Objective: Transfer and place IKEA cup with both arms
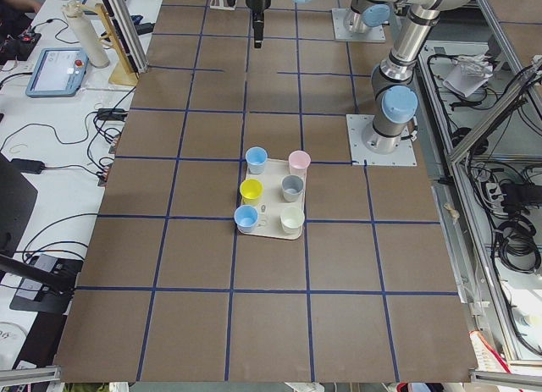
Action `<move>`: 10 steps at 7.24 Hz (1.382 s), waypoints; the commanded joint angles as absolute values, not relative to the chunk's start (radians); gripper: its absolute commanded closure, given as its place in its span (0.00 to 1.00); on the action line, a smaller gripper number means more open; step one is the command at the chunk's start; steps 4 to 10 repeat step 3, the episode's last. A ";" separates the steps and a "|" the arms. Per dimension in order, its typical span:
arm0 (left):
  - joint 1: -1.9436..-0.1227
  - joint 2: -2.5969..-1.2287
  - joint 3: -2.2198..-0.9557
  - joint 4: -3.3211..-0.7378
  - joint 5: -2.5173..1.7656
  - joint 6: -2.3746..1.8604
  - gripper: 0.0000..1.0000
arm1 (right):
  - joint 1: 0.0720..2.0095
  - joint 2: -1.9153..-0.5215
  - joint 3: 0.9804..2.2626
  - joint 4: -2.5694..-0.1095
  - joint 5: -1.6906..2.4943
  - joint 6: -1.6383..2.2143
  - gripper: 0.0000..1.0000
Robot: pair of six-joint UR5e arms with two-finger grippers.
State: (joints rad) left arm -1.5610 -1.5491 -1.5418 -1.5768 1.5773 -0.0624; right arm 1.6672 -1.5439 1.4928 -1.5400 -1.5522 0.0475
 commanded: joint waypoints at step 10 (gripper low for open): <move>-1.536 -1.546 -1.530 -1.583 1.578 0.048 0.00 | 1.667 -1.543 1.494 -1.542 -1.549 0.048 0.00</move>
